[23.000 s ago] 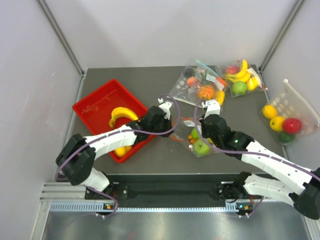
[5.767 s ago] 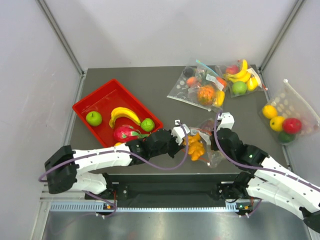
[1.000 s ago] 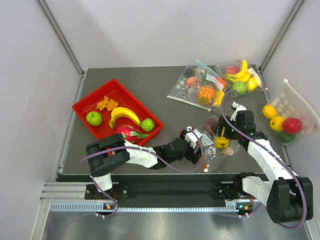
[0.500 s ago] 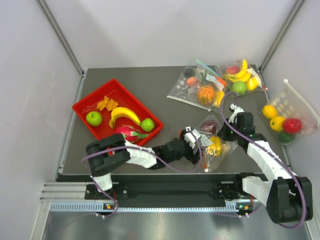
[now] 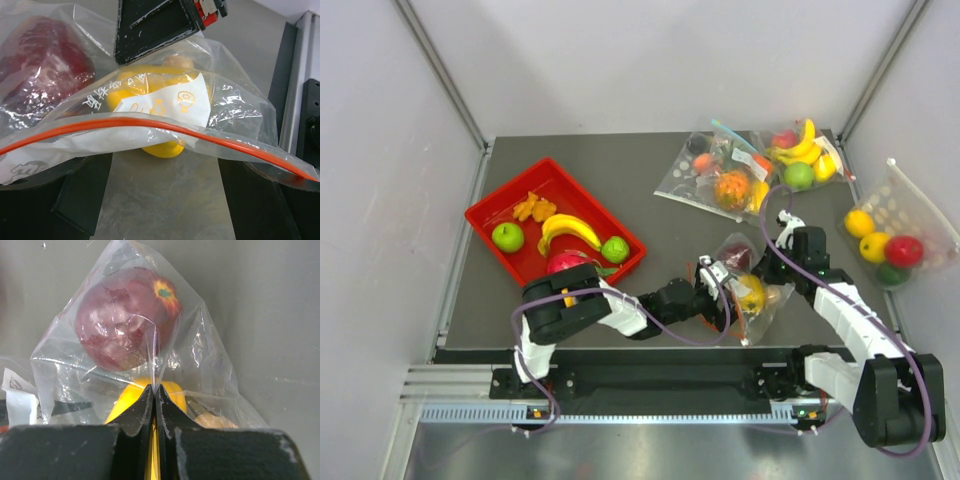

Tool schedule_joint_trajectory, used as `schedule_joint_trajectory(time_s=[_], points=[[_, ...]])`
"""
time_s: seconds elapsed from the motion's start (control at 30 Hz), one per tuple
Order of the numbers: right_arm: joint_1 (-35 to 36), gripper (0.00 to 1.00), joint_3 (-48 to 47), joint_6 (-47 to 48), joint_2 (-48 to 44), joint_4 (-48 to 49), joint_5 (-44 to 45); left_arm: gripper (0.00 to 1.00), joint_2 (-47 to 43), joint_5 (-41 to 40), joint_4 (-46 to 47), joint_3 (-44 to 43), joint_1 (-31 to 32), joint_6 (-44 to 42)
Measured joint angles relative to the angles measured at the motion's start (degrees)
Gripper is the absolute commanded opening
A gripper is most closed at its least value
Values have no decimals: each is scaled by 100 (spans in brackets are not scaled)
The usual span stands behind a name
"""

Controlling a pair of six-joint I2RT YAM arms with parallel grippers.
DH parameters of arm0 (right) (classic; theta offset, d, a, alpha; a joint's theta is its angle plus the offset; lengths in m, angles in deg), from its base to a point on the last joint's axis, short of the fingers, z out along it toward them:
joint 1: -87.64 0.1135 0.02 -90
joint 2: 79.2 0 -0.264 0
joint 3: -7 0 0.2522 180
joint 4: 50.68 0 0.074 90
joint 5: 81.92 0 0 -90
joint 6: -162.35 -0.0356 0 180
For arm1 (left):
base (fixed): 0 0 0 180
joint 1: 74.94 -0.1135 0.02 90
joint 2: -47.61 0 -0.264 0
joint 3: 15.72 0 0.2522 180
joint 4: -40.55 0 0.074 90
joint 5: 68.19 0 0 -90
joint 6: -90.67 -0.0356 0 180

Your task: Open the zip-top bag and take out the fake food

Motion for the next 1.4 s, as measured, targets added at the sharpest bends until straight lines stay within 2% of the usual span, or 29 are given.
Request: schedule_joint_trajectory(time_s=[0.3,0.4,0.47,0.53,0.57,0.67,0.9,1.0,1.03,1.07,1.1,1.13,1.17,1.27,1.4], points=[[2,0,39,-55,-22,20,-181,90,629,144,428,-503,0,116],[9,0,114,-72,-59,13,-238,87,796,142,437,-691,0,111],[15,0,149,-96,-98,11,-278,57,876,142,426,-793,-2,127],[17,0,149,-101,-127,20,-308,37,922,166,407,-901,-2,136],[17,0,149,-101,-140,15,-315,20,944,175,400,-953,-2,122],[17,0,149,-101,-151,11,-289,5,970,256,332,-990,-17,101],[28,0,149,-120,-162,11,-310,0,835,323,319,-610,-15,35],[28,0,149,-142,-162,11,-310,0,704,361,315,-424,-17,-9],[28,0,149,-144,-164,11,-308,3,675,380,321,-422,-17,-9],[28,0,149,-144,-164,11,-306,10,662,409,334,-422,-17,-9],[28,0,149,-144,-164,9,-306,26,651,437,345,-422,-17,0],[28,0,149,-144,-170,7,-306,53,651,474,376,-422,-17,7],[28,0,149,-144,-186,4,-306,67,651,538,400,-422,-17,44],[28,0,149,-146,-236,-7,-302,82,654,656,505,-422,-17,177],[28,0,149,-164,-258,-24,-289,90,706,789,715,-435,-17,310]])
